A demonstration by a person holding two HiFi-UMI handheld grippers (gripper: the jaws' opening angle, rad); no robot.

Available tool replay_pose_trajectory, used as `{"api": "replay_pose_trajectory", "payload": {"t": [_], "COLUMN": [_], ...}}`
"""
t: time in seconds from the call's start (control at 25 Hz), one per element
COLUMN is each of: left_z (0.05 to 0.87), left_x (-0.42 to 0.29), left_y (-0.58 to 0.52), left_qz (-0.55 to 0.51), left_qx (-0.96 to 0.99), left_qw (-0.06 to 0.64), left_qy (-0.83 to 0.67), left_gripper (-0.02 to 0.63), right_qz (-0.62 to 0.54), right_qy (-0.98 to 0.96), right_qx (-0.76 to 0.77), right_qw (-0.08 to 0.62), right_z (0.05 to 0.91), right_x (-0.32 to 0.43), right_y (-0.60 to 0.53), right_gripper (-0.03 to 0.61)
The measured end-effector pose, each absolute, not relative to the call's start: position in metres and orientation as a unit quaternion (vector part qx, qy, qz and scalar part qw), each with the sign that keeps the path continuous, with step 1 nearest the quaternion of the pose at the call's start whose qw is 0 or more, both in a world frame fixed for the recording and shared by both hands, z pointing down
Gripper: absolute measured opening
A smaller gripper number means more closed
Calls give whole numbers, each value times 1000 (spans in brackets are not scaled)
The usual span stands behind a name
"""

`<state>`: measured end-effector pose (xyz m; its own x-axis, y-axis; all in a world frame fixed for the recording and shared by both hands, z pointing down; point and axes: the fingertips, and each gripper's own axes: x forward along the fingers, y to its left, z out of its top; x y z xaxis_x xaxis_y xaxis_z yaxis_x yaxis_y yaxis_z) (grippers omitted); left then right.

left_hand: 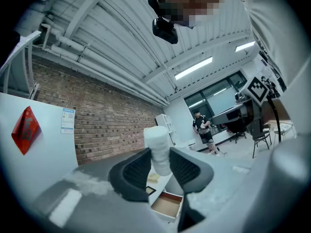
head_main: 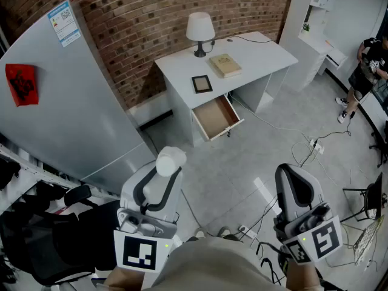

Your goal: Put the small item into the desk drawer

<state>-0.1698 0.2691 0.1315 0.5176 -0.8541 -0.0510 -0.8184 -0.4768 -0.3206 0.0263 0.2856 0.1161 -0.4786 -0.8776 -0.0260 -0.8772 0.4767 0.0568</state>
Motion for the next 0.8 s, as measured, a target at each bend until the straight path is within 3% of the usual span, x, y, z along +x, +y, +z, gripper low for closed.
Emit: {"api": "replay_pose_trajectory", "payload": {"t": [0.8], "left_z": [143], "left_x": [-203], "left_y": [279], "left_qz": [-64], "left_qx": [-860], "left_qw": [150], "left_qy": [483], "left_gripper": [129], "right_qz": [-9], "right_qy": [-854], "right_qx": [521], "right_qw": [-1], "right_z": [131], "right_x": [1], "right_y": [293], "right_gripper": [3]}}
